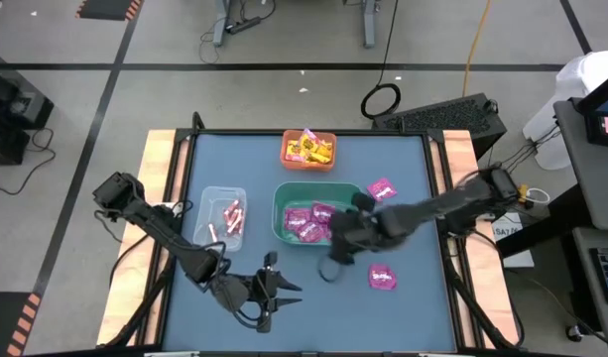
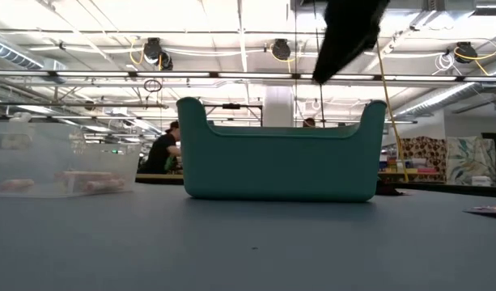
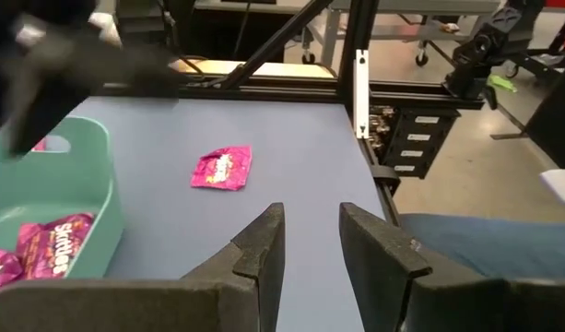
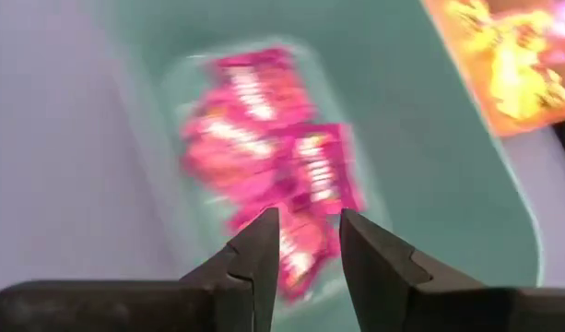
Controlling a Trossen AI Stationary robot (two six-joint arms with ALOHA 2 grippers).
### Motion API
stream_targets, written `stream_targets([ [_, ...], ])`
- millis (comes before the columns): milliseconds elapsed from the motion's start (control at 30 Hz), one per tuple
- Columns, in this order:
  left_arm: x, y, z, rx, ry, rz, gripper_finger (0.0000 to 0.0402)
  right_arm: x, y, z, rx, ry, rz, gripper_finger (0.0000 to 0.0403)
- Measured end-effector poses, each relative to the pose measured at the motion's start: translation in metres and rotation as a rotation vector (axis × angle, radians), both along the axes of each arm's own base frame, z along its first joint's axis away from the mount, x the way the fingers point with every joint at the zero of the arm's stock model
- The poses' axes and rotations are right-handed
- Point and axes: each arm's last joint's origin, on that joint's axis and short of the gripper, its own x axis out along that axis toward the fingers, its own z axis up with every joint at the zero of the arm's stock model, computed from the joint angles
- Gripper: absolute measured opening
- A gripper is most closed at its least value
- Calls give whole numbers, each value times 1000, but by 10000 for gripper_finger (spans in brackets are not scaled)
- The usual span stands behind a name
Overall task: Sort candy
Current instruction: Put the purple candy into the green bin
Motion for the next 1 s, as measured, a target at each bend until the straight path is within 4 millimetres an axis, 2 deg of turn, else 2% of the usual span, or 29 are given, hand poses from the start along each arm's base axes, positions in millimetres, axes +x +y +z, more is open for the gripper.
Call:
stream_targets([
  [133,-3,-4,0,-1,0,-16,112,-35,42,34,82,-70,162,105],
  [267,-3,-6,2,-11,-13,-20,112,-78,88,49,181,-125,253,105],
  [400,-2,-6,5,-37,-48,-19,112,-113,129,45,248,-138,273,105],
  [567,-2,-7,8,-83,-66,-10,112,-143,166,12,173,-64,237,105],
  [733,1,-10,0,-109,-53,17,112,-155,184,-26,113,77,135,130],
  [900,4,-14,-9,-107,-48,16,112,-155,178,-49,-80,250,116,192],
  [1000,5,-13,-8,-107,-49,22,112,-156,169,-53,-204,238,153,225],
])
